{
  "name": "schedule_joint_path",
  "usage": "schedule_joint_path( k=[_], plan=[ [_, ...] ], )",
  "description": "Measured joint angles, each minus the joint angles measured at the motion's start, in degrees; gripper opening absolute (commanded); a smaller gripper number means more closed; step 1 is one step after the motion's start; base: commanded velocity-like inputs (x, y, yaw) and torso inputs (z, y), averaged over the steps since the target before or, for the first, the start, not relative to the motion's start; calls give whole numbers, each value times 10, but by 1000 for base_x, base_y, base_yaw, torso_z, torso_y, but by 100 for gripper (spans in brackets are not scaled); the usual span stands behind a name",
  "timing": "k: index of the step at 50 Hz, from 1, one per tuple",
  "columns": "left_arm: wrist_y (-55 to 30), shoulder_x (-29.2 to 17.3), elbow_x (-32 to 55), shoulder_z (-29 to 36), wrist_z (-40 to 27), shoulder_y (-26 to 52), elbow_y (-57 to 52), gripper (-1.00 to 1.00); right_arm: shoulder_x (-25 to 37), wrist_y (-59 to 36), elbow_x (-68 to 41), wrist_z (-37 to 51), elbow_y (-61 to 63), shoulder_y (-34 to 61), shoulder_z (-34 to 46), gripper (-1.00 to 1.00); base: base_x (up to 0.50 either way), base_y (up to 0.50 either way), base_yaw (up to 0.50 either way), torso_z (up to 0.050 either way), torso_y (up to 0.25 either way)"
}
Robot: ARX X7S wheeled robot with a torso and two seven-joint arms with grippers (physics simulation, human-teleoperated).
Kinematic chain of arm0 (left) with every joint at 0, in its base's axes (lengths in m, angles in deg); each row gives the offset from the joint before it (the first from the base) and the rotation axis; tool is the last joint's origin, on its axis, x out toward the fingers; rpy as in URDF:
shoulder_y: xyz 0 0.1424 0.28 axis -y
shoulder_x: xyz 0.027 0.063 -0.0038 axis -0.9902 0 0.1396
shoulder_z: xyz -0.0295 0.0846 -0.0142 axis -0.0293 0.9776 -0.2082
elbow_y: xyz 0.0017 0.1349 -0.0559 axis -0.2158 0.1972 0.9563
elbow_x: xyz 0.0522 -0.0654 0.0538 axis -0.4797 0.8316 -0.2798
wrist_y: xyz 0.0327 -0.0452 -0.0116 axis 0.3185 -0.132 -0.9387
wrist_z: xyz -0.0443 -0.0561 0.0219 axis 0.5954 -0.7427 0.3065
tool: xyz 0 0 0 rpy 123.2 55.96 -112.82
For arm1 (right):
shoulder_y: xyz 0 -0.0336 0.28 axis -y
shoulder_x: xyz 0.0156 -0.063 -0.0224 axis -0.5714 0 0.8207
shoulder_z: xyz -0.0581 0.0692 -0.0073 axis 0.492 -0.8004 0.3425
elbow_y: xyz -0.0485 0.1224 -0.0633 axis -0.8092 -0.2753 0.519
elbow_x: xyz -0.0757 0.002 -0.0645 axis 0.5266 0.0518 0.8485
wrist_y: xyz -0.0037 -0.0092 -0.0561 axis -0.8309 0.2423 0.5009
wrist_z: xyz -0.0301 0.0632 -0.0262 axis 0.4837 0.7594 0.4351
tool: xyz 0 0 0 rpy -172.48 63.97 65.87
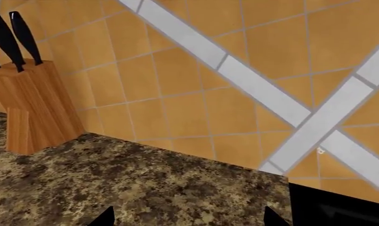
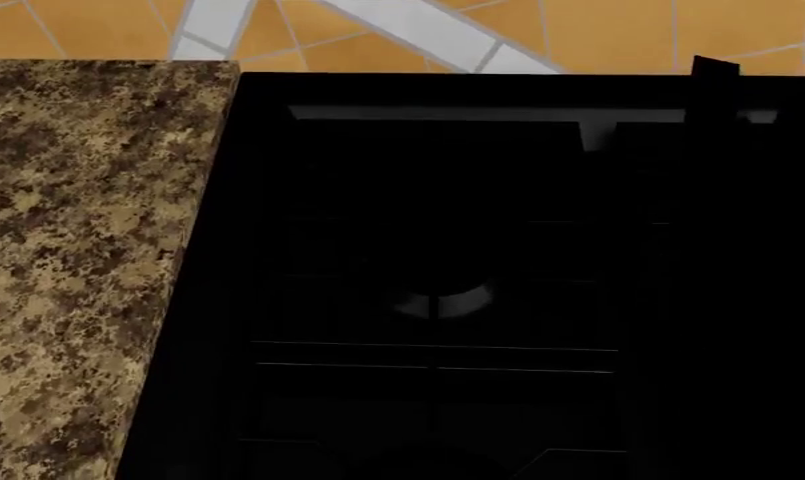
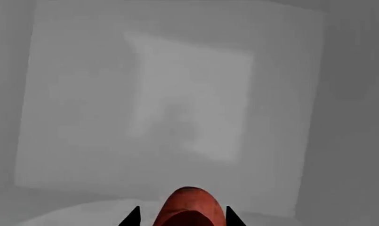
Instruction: Pick the sweet potato from the counter and place it in the microwave.
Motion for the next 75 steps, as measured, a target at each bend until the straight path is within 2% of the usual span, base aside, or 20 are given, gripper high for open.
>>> schedule_joint_path(
  k=[33, 34, 75],
  plan=[
    [7, 0, -13, 10, 6, -3, 3, 100, 1, -17, 8, -3, -29, 1, 16, -100, 0, 0, 0, 0, 0],
    [7, 0, -13, 11, 6, -3, 3, 100, 1, -17, 7, -3, -29, 1, 16, 100, 0, 0, 0, 0, 0],
    [17, -1, -32, 24, 20, 3, 10, 100, 1, -18, 5, 1, -22, 1, 19, 100, 0, 0, 0, 0, 0]
  ],
)
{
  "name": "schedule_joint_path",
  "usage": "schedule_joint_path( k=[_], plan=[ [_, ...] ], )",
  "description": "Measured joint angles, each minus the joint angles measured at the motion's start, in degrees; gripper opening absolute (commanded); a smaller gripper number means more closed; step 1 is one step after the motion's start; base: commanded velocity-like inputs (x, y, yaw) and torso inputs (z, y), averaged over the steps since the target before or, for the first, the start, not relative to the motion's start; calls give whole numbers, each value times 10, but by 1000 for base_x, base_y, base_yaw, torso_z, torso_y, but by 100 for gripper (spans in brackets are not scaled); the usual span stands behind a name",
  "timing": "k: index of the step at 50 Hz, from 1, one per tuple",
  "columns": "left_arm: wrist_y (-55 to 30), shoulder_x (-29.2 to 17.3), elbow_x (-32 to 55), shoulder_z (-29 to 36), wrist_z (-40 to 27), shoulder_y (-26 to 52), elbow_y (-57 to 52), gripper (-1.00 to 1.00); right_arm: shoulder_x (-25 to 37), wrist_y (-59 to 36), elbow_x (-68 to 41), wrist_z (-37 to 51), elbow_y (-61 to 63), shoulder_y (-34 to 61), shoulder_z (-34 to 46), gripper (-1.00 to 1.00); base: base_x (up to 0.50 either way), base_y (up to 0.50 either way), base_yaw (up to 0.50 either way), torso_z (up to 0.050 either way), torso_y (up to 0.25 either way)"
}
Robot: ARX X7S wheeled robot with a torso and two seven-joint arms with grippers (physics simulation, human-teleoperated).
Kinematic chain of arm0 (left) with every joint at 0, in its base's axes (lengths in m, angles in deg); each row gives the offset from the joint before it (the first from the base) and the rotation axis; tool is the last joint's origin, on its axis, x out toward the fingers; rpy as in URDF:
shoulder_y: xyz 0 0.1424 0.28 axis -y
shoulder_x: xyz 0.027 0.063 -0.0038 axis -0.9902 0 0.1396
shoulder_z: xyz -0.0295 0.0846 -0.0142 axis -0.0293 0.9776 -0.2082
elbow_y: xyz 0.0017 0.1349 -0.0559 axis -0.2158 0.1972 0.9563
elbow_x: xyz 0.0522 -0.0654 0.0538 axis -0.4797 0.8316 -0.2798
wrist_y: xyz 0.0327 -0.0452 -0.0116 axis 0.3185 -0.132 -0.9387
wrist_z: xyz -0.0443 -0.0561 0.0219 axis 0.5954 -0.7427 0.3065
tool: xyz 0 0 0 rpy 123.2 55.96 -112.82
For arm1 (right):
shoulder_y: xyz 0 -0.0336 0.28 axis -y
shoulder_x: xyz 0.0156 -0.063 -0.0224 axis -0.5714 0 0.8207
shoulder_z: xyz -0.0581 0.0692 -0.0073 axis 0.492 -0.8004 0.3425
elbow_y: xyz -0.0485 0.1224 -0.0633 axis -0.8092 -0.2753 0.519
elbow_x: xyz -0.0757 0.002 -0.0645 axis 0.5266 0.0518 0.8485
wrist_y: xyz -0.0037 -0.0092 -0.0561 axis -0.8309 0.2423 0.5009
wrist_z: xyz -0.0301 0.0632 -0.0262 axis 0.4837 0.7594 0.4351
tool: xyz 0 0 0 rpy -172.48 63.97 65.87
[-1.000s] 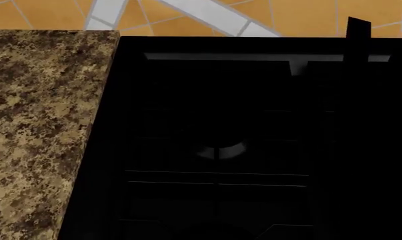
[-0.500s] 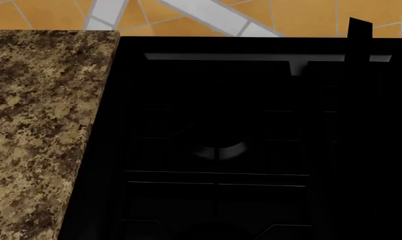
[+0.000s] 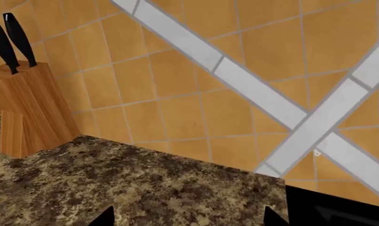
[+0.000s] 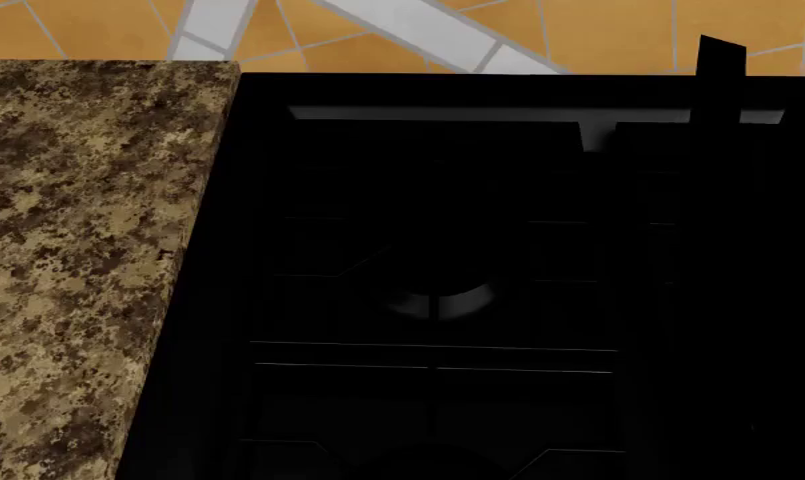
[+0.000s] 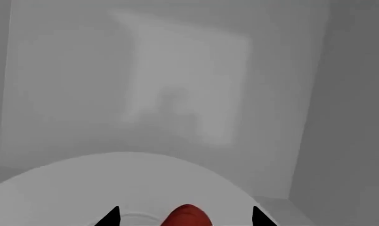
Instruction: Pick the sweet potato from the counter and place it in the microwave.
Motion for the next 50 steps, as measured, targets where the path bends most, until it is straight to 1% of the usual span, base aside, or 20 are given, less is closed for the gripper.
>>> schedule_joint_path(
  k=[26, 33, 38, 50],
  plan=[
    [11, -3, -2, -1, 6, 0, 2, 100, -1, -1, -7, -1, 0, 0, -1, 100, 1, 0, 0, 0, 247],
    [14, -3, -5, 0, 8, -2, 3, 100, -1, -1, -7, -1, 0, 0, -1, 100, 0, 0, 0, 0, 120],
    [15, -4, -4, 1, 8, -2, 3, 100, -1, -1, -7, -2, 0, 0, -1, 100, 0, 0, 0, 0, 234],
    [17, -5, -3, 2, 6, -4, 3, 100, -1, 7, 65, -87, 68, 0, -22, 100, 0, 0, 0, 0, 250]
  ],
)
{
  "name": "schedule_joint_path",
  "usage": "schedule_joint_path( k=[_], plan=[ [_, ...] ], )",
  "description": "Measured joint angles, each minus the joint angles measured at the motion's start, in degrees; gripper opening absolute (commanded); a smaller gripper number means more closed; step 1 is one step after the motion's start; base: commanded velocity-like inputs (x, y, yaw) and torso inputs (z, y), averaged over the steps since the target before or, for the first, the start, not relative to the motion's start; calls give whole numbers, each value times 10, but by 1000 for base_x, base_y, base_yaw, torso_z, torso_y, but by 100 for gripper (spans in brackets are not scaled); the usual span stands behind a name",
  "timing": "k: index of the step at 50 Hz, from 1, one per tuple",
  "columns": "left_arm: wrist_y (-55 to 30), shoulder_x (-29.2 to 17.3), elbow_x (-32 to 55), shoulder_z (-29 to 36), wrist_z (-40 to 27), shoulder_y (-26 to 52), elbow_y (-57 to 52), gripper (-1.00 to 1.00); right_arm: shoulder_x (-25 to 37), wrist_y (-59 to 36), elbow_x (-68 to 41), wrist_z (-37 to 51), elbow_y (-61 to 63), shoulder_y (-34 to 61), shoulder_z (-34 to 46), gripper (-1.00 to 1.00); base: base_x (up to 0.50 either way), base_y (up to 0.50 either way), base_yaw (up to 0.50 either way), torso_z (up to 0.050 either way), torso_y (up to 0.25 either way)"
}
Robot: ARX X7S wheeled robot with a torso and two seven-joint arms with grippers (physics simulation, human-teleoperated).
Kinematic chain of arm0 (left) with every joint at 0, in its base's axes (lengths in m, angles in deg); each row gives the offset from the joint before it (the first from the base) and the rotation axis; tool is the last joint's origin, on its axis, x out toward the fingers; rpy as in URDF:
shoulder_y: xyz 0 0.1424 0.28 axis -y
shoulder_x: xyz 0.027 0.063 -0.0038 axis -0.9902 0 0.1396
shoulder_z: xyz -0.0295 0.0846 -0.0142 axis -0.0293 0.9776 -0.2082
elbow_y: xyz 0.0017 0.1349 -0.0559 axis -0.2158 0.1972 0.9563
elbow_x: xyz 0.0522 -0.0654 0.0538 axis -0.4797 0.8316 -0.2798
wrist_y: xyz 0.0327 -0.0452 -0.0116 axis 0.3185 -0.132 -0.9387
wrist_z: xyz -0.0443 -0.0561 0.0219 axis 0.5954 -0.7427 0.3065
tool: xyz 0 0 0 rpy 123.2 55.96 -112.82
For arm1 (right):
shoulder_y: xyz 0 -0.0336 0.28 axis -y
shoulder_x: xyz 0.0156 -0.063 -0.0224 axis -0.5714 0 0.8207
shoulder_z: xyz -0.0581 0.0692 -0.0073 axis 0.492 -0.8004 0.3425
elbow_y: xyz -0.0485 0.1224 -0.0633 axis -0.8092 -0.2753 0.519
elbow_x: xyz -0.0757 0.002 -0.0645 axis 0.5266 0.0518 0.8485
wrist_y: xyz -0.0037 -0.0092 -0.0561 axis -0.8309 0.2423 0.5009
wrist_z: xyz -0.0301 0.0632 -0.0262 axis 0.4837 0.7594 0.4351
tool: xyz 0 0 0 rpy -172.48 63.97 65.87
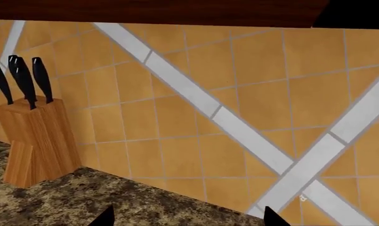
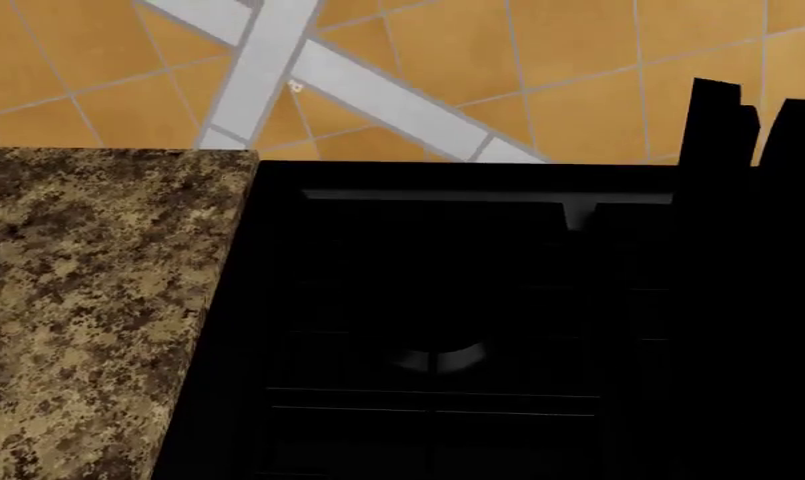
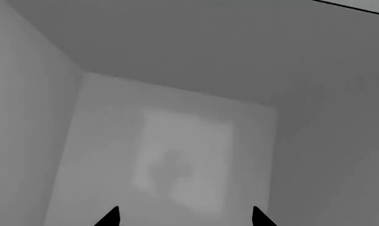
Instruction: Pick the sweet potato from the counter and place it in the microwave.
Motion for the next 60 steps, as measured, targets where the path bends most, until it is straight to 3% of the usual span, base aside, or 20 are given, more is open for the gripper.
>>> schedule_joint_path(
  k=[6, 60],
  plan=[
    [1, -2, 3, -1, -2, 1, 0, 100, 0, 4, 27, -26, 11, 0, -6, 100, 0, 0, 0, 0, 221],
    [6, -16, 28, -3, -27, 2, -8, 100, 0, -30, 338, -385, 109, 0, -25, 100, 0, 0, 0, 0, 0]
  ],
)
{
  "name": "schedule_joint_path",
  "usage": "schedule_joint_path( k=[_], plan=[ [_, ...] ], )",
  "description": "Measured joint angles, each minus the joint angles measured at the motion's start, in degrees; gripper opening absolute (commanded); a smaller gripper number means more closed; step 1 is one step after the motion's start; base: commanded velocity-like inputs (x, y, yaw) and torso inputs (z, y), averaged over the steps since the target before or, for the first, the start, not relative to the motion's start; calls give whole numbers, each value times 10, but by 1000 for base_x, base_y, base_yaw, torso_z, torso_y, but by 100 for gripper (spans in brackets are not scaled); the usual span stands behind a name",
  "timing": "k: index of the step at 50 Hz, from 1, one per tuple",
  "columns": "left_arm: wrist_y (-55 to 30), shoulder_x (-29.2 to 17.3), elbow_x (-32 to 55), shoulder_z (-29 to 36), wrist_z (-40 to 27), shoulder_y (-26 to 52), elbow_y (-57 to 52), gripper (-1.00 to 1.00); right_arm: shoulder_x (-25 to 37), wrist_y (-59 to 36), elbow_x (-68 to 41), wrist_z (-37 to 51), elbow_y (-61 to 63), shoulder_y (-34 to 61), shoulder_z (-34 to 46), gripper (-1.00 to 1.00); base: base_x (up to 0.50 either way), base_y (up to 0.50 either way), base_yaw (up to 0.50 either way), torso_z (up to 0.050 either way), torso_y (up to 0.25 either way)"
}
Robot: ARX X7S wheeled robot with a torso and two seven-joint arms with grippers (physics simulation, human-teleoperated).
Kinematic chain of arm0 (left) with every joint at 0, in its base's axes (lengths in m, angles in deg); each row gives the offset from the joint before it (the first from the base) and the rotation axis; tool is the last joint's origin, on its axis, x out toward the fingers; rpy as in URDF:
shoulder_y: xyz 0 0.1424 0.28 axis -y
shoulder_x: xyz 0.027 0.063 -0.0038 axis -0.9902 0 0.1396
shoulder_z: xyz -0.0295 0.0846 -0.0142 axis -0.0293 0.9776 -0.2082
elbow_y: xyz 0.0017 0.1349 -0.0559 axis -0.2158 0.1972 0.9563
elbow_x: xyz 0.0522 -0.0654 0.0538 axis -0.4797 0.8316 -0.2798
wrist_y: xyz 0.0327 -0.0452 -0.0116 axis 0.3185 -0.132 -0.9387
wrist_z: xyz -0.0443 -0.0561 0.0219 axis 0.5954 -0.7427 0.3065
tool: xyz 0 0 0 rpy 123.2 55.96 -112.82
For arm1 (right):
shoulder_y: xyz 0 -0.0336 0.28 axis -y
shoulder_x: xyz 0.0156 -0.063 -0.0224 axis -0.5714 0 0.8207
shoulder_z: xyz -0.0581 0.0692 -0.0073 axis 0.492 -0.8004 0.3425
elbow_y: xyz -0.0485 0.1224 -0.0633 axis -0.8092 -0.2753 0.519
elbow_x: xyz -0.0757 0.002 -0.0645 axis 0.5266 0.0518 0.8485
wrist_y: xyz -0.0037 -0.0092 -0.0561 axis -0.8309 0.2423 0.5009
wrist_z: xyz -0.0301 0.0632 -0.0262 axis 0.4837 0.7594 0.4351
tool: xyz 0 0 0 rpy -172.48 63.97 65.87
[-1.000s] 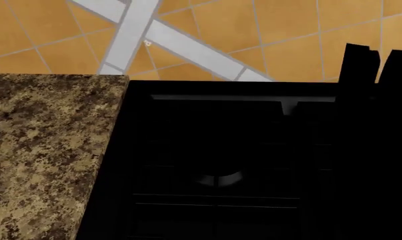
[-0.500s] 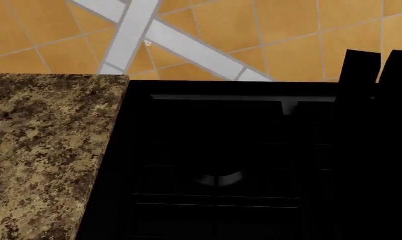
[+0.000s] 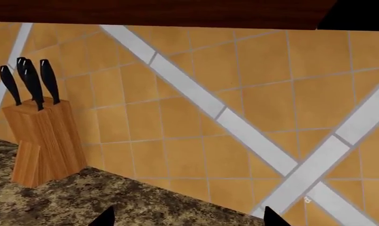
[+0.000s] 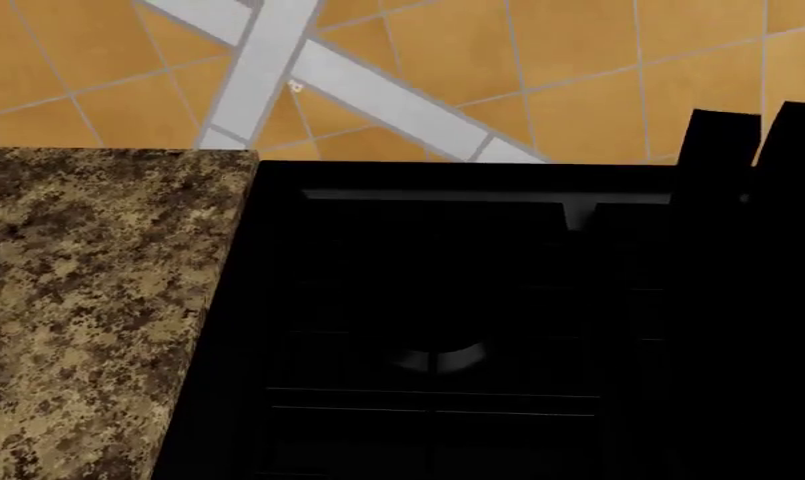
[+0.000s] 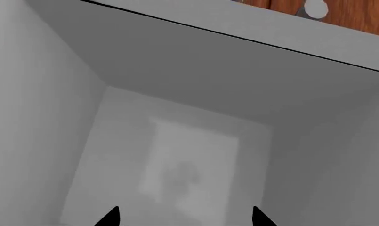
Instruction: Pick the sweet potato from the counter and place it in the microwave.
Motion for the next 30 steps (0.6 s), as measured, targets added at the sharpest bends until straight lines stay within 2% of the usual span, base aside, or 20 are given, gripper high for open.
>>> schedule_joint_path(
  k=[30],
  plan=[
    [4, -8, 3, -2, -8, -3, -1, 100, 5, 2, 192, -224, 47, 0, -20, 100, 0, 0, 0, 0, 0]
  ],
)
